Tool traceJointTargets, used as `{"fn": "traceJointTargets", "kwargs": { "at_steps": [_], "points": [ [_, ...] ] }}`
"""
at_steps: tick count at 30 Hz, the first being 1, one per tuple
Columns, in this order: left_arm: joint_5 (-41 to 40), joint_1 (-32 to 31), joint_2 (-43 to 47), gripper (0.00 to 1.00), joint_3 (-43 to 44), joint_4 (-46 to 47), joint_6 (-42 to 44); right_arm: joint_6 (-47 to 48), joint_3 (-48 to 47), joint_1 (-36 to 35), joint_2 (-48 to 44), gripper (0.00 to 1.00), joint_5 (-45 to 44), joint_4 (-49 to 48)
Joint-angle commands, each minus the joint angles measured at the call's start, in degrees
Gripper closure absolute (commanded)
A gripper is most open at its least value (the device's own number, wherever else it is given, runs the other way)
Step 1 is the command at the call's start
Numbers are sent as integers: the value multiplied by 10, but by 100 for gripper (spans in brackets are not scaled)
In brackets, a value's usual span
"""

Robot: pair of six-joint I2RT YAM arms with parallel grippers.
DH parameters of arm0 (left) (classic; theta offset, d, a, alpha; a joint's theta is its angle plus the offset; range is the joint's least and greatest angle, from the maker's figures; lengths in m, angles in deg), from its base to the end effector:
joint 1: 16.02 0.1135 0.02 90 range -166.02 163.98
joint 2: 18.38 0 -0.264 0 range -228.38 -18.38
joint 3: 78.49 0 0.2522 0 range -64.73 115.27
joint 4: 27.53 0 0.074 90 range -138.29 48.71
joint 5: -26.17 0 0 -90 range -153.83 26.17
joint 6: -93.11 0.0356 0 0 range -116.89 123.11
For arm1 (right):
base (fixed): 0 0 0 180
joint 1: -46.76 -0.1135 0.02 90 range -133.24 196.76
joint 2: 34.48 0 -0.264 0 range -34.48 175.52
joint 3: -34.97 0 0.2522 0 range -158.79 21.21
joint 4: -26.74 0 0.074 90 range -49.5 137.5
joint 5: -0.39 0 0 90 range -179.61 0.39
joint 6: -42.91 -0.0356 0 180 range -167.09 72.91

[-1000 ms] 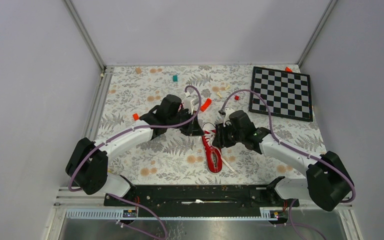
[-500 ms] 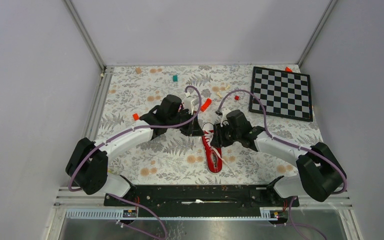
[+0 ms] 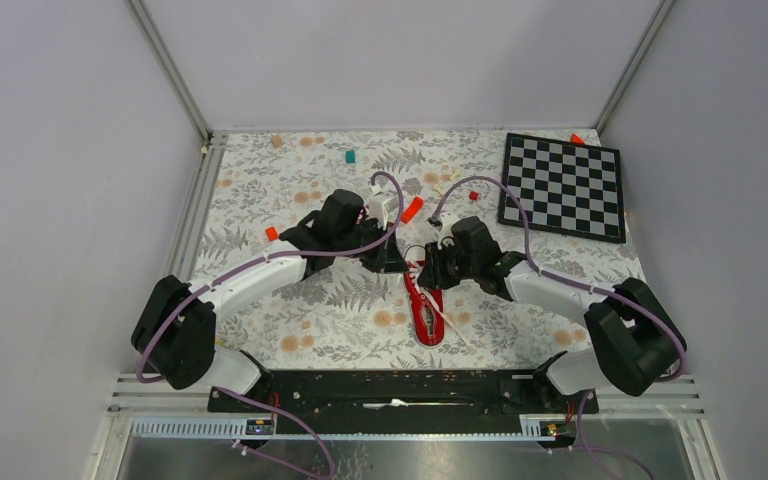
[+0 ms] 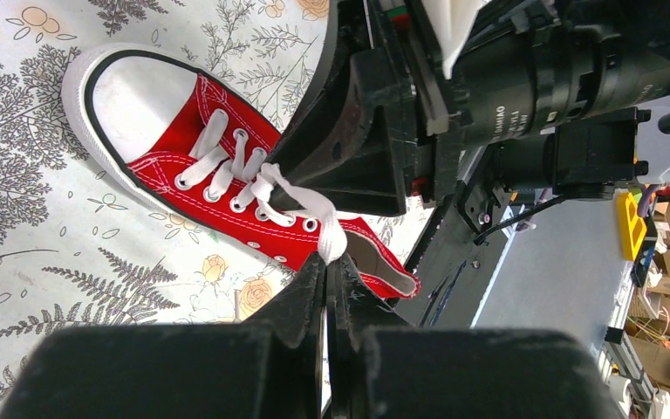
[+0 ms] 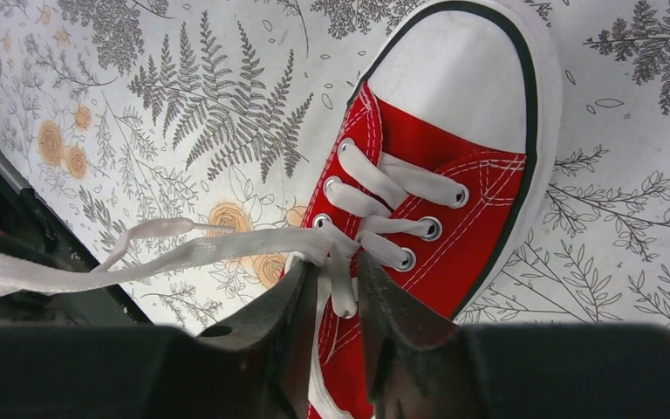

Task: Tie the shoes
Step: Cross the shoelace with the shoelace.

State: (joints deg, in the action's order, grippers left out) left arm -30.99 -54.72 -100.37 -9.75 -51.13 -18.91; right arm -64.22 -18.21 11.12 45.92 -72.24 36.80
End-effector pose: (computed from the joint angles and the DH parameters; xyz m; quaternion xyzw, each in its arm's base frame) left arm 0.2313 -0.2100 0.2548 0.2496 0.8305 -0.4350 0.2425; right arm 0.2264 0.1754 0.1930 -0.2086 0.8634 0.3163 0.3331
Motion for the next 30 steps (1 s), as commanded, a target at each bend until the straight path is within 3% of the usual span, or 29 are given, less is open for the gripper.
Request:
{"fn": "traceJointTargets", "kwargs": {
  "at_steps": [1, 6, 14, 21, 27, 30],
  "points": [
    [17, -4, 14, 100, 23, 13, 7, -9, -18, 5, 17, 74, 15, -35],
    [16, -4, 29, 100, 14, 12, 5, -12, -8, 5, -2, 87, -1, -36],
    [25, -26, 63, 100, -29, -15, 4, -37, 46, 4, -71, 100, -77, -62],
    [25, -92, 83, 100, -94, -16, -20, -50, 83, -12, -98, 100, -126, -101],
    [23, -108, 98, 100, -144, -8, -37, -70, 100, -25, -115, 100, -167, -124],
    [-16, -108, 110, 100, -163, -5, -47, -78, 105, -26, -119, 100, -171, -127]
  ]
}}
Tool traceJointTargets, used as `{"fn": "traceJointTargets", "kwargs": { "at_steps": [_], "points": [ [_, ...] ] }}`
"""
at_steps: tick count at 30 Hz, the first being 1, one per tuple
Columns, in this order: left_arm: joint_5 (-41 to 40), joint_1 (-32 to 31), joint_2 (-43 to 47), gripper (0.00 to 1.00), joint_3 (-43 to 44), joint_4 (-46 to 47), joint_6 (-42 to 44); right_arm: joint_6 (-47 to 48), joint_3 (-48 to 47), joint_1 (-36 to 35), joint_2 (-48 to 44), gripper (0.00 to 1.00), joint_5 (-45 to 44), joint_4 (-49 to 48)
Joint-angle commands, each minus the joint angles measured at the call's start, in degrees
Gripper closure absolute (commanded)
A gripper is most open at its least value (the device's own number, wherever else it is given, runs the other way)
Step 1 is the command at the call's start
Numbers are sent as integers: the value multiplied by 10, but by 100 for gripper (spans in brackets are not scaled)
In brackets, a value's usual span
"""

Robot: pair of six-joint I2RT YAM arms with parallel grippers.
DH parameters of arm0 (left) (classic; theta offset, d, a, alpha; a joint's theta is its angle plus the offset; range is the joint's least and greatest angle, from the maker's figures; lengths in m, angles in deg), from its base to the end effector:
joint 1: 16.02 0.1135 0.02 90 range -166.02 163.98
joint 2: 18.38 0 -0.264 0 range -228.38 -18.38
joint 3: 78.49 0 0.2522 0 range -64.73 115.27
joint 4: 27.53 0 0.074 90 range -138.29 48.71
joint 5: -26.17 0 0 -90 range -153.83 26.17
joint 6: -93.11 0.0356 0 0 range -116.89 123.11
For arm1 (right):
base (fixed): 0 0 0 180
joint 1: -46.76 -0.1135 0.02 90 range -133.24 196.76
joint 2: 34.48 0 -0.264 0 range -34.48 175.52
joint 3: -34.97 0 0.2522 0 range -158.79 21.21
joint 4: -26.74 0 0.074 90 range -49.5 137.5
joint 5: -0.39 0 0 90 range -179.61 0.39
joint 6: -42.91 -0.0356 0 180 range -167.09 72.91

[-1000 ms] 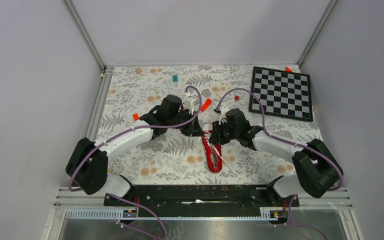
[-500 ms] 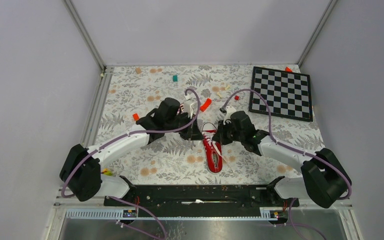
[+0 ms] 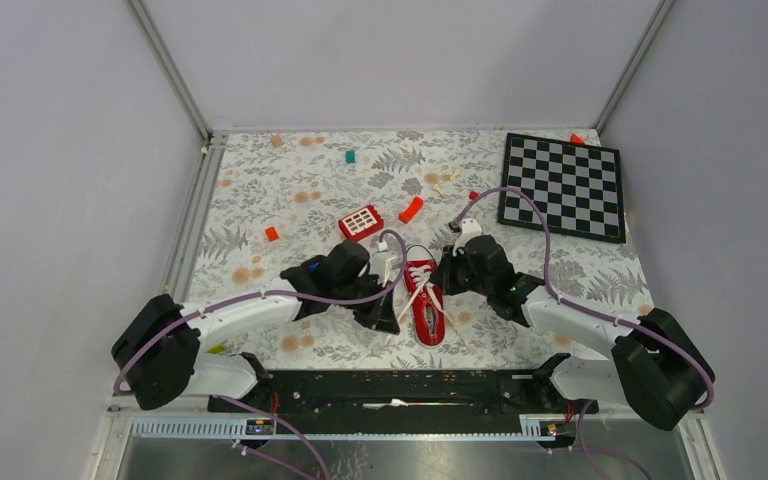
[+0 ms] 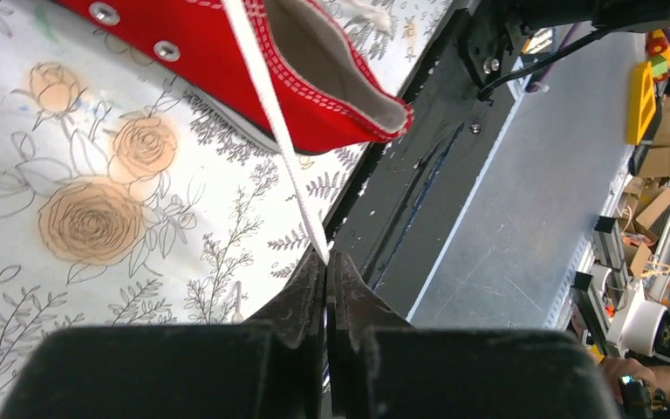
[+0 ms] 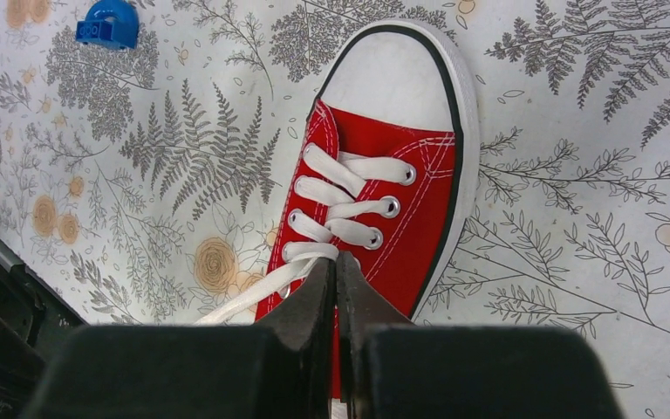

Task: Tie the shoes
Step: Cross the shoelace with the shoelace.

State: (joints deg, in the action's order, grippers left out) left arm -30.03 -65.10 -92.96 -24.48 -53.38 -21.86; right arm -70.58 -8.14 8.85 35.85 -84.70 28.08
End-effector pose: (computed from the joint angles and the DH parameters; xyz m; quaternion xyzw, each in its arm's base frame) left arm 0.1536 -0.2074 0.2043 0.2911 0.8463 -0.4294 0.1210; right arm 0.1966 0.1570 0.1944 -0.1295 0.8493 0.2922 0.4200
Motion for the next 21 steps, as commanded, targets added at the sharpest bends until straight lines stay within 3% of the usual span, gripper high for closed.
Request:
{"fn": "traceJointTargets", "kwargs": {
  "at_steps": [1, 7, 14, 16, 21],
  "points": [
    [-41, -5, 41, 100, -23, 19, -24, -15, 5, -4, -21, 100, -46, -39],
    [-136, -4, 73, 100, -56, 44, -62, -15, 6, -7, -40, 100, -40, -26],
    [-140, -5, 35, 100, -53, 55, -48, -1, -5, -31, -45, 100, -39, -6],
    [-128, -4, 32, 94, -41, 52, -45, 1, -9, -37, -42, 100, -39, 0],
    [-160, -5, 57, 65, -20, 31, -15, 1, -9, -40, -47, 100, -41, 5]
  ]
}}
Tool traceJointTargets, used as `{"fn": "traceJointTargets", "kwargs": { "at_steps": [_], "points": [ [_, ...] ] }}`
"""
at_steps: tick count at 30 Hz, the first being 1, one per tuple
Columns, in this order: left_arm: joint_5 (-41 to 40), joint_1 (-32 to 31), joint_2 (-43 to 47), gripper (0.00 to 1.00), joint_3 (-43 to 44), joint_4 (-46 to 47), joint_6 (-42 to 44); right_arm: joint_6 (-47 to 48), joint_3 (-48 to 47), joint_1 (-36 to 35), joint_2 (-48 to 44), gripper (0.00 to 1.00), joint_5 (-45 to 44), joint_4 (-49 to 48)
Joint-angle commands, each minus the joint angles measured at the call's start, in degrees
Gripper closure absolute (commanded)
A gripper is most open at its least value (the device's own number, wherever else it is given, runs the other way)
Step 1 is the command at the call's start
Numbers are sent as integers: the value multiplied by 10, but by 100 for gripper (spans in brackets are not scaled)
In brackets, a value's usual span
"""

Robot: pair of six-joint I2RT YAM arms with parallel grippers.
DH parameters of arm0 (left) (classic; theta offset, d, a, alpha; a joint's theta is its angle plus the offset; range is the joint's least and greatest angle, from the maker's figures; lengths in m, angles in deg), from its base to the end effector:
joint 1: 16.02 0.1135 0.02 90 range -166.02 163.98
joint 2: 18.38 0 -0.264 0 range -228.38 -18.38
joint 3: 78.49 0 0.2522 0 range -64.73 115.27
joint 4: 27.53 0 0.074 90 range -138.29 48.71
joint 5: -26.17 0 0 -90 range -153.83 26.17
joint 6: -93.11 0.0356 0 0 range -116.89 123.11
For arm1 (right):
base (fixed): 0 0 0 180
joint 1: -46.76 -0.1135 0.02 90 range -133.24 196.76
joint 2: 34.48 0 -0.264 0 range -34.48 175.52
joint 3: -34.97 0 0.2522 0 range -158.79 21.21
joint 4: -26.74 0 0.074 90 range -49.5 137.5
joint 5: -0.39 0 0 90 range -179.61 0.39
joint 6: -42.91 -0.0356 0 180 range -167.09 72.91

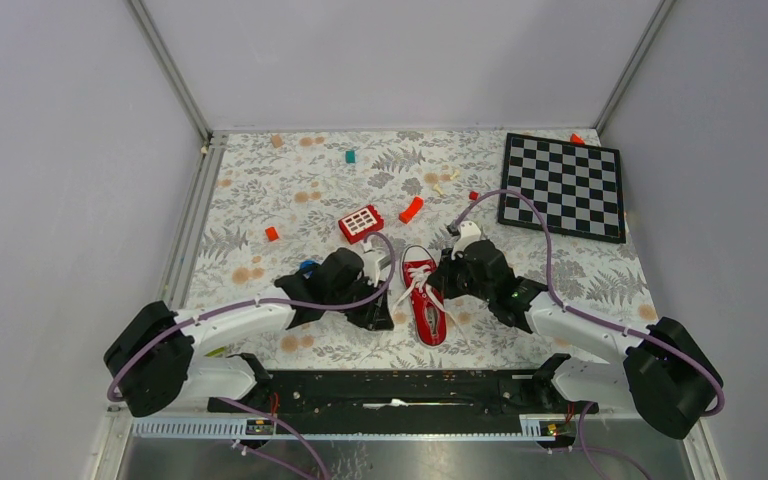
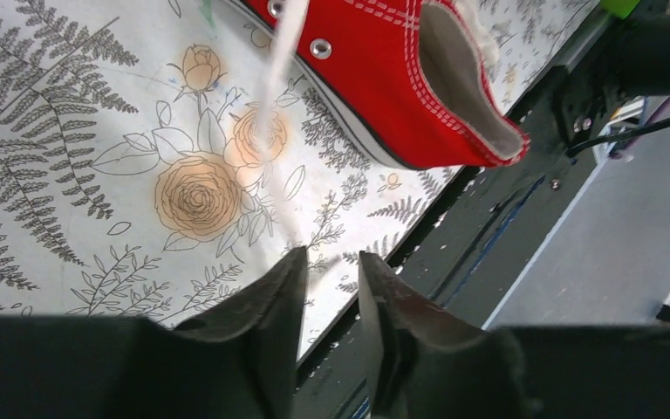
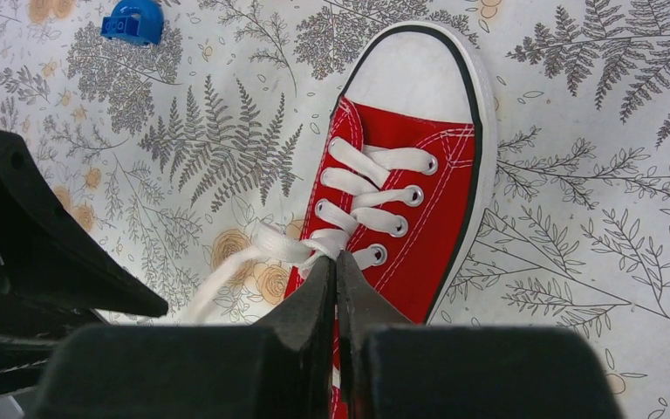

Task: Tie the shoes
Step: Cross the shoelace with the shoelace.

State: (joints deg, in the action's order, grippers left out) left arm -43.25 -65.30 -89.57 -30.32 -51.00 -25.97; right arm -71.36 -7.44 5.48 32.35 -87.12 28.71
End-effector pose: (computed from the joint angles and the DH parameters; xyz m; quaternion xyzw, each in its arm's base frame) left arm 0.1477 -0.1907 0.1869 0.2254 0.8881 -0.3590 0.1779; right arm 0.1823 0.1621 0.2032 -0.1370 0.8386 0.3008 0.4330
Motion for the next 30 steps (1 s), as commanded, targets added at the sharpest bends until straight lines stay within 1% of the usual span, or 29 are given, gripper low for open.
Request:
{"fn": "traceJointTargets", "kwargs": {
  "at_steps": [1, 3, 5, 7, 10, 13, 16, 22, 25, 28, 30],
  "points": [
    [-42, -3, 27, 61, 42, 1, 35, 10, -17, -6, -12, 100, -16, 0],
    [-50, -3, 31, 55, 50, -8, 49, 11, -19, -7, -8, 100, -15, -1],
    [-54, -2, 33, 52, 59, -10, 59, 13, -22, -7, -5, 100, -12, 1],
    [-62, -2, 35, 52, 70, -7, 66, 15, -23, -7, -4, 100, -11, 1],
    [-79, 0, 34, 52, 83, 30, 79, 17, -25, -7, -5, 100, -10, 2],
    [-92, 1, 16, 49, 97, 74, 117, 20, -26, -7, -4, 100, -8, 4],
    [-92, 4, -19, 48, 134, 88, 165, 21, -25, -7, -4, 100, -7, 5],
    [-6, 39, -86, 45, 185, 105, 231, 21, -27, -7, -3, 100, -3, 4],
    [61, 57, -105, 45, 184, 117, 260, 20, -27, -7, -3, 100, -2, 2],
    [151, 70, -124, 45, 172, 142, 271, 20, -30, -7, 0, 100, -1, 3],
    [177, 70, -133, 45, 170, 149, 274, 21, -30, -7, 1, 100, 0, 3]
  ]
}}
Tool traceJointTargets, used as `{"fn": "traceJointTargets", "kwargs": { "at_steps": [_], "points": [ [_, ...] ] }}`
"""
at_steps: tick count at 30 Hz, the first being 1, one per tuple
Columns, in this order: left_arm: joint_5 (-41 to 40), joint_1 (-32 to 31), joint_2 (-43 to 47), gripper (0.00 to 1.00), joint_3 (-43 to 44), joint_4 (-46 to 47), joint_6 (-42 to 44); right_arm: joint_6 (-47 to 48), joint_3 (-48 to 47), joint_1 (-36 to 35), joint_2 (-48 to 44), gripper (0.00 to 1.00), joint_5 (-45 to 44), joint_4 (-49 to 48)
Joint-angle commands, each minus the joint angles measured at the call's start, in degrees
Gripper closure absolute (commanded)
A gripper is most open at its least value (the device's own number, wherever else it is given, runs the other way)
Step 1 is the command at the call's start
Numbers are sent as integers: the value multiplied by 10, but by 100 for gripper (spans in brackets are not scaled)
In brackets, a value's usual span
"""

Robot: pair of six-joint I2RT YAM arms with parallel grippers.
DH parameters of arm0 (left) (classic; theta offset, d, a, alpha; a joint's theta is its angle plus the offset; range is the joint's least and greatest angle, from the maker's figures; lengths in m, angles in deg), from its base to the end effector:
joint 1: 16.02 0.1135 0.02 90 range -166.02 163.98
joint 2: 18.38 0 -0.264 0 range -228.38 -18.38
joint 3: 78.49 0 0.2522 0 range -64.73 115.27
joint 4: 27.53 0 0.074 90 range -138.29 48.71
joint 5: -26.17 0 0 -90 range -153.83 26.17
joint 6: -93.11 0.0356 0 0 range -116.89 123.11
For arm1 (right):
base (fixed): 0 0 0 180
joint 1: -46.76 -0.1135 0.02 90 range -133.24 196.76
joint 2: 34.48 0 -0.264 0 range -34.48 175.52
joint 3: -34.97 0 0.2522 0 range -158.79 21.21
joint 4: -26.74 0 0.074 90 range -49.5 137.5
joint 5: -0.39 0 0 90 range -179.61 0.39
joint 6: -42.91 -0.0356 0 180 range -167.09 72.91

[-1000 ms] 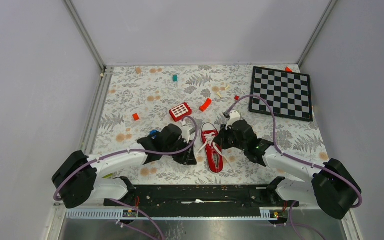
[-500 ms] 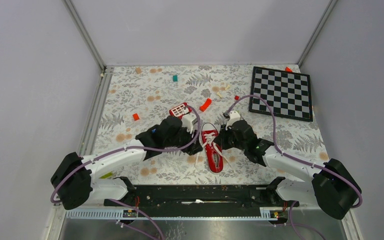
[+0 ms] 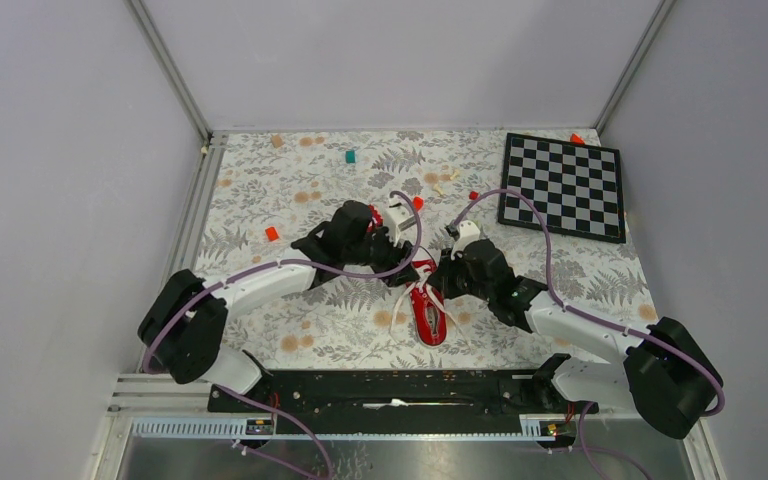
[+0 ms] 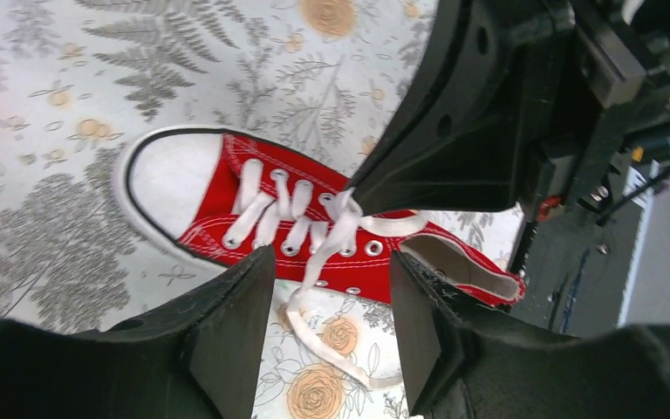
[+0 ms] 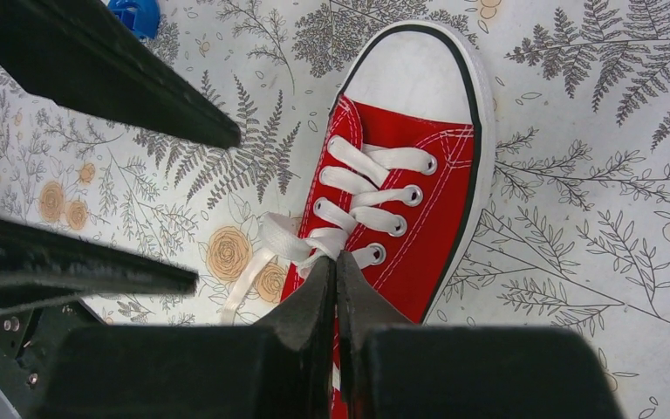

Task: Tie the shoes
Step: Cross the shoelace with the shoelace.

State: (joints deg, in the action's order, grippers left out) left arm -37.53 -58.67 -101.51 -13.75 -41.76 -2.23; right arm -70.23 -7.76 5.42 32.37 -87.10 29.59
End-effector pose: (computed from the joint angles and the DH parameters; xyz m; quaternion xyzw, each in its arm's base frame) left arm 0.2224 -0.2263 0.2389 0.3767 0.7744 -0.3724 0.3459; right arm 0.1822 0.1624 0.2035 -0.1461 0.8398 0.2946 0.4321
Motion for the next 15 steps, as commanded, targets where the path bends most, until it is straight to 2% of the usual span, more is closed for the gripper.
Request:
{"fn": "traceJointTargets", "kwargs": {
  "at_steps": [1, 10, 15],
  "points": [
    [125, 3, -18, 44, 4, 63, 32, 9, -28, -6, 1, 100, 0, -6],
    [128, 2, -62, 44, -1, 113, -3, 8, -33, -7, 4, 100, 4, -5],
    [87, -5, -79, 46, 8, 97, 7, 7, -33, -7, 4, 100, 6, -4]
  ]
}}
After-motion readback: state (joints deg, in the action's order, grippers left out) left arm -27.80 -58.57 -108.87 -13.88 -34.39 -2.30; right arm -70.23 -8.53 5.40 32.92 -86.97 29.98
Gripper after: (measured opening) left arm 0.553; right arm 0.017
